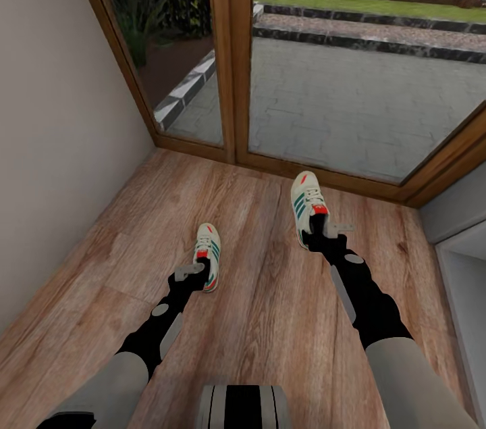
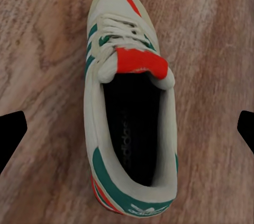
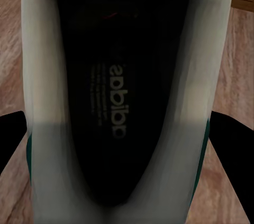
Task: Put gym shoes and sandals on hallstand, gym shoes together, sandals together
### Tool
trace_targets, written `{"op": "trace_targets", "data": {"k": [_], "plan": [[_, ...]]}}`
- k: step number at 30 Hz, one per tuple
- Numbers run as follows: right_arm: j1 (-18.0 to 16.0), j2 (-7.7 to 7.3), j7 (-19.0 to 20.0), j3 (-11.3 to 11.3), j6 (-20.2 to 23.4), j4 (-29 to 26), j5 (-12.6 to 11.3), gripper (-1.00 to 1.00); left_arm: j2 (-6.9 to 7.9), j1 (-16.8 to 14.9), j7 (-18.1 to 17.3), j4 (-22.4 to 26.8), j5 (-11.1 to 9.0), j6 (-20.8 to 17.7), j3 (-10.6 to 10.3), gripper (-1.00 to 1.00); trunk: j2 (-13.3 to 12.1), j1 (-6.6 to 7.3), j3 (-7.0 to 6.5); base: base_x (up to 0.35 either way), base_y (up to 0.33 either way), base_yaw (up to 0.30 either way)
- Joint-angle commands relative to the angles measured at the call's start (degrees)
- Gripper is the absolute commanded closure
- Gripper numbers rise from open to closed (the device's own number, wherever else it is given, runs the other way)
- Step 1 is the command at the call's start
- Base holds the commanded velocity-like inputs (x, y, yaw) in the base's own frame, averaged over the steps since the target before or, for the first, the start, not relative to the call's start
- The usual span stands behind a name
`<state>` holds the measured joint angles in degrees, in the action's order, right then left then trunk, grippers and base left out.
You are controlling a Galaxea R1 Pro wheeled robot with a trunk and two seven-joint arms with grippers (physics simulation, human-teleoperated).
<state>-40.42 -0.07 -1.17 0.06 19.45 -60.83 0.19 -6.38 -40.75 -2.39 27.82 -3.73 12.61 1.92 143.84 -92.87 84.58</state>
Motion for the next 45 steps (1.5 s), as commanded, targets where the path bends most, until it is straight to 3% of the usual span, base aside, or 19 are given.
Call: {"op": "trace_targets", "data": {"k": [1, 42, 45], "plan": [[-0.01, -0.01, -0.11, 0.03, 0.32, -0.08, 0.01, 1.0, -0.04, -0.03, -0.25, -0.05, -0.39, 0.13, 0.17, -1.0, 0.01, 0.01, 0.03, 0.016, 0.0, 0.0], [-0.03, -0.02, -0.07, 0.03, 0.32, -0.43, -0.01, 1.0, -0.04, -0.03, -0.25, 0.17, -0.39, 0.13, 0.19, -1.0, 0.01, 0.01, 0.05, 0.042, -0.009, 0.0], [-0.02, -0.02, -0.06, 0.03, 0.32, -0.43, -0.01, 1.0, -0.04, -0.03, -0.25, 0.2, -0.4, 0.13, 0.19, -1.0, 0.05, -0.07, 0.87, 0.0, 0.0, 0.0]]}}
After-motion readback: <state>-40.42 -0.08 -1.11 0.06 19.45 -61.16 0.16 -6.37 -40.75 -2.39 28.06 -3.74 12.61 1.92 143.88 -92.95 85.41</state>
